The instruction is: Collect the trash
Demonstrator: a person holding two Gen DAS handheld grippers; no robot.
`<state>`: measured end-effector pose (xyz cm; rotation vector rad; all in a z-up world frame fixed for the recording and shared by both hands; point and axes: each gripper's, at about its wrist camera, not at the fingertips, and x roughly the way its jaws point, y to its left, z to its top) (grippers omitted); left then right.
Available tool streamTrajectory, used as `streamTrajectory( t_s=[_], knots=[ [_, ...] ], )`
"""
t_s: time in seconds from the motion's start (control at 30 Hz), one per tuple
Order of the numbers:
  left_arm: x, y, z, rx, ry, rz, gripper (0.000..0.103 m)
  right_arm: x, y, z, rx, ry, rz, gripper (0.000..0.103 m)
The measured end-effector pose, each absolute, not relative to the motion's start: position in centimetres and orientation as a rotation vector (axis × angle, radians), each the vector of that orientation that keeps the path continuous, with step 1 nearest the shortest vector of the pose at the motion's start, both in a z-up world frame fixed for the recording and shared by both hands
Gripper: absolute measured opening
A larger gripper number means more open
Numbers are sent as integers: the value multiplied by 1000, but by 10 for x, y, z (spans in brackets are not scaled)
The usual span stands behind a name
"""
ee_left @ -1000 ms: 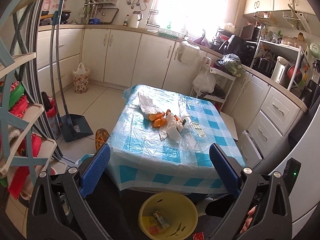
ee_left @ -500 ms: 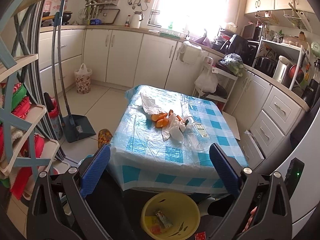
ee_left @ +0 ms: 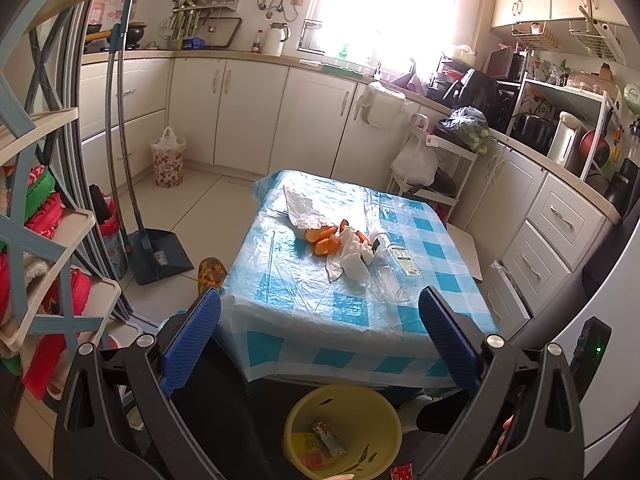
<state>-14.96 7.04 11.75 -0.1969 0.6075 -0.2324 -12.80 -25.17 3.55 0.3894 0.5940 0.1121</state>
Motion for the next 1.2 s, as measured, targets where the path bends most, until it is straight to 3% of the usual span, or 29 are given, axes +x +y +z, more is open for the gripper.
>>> streamTrajectory(
  t_s=[1.2],
  knots=[
    [-144, 73, 111, -207, 629, -219, 96, -127, -254, 42, 378, 580, 113, 78]
  ],
)
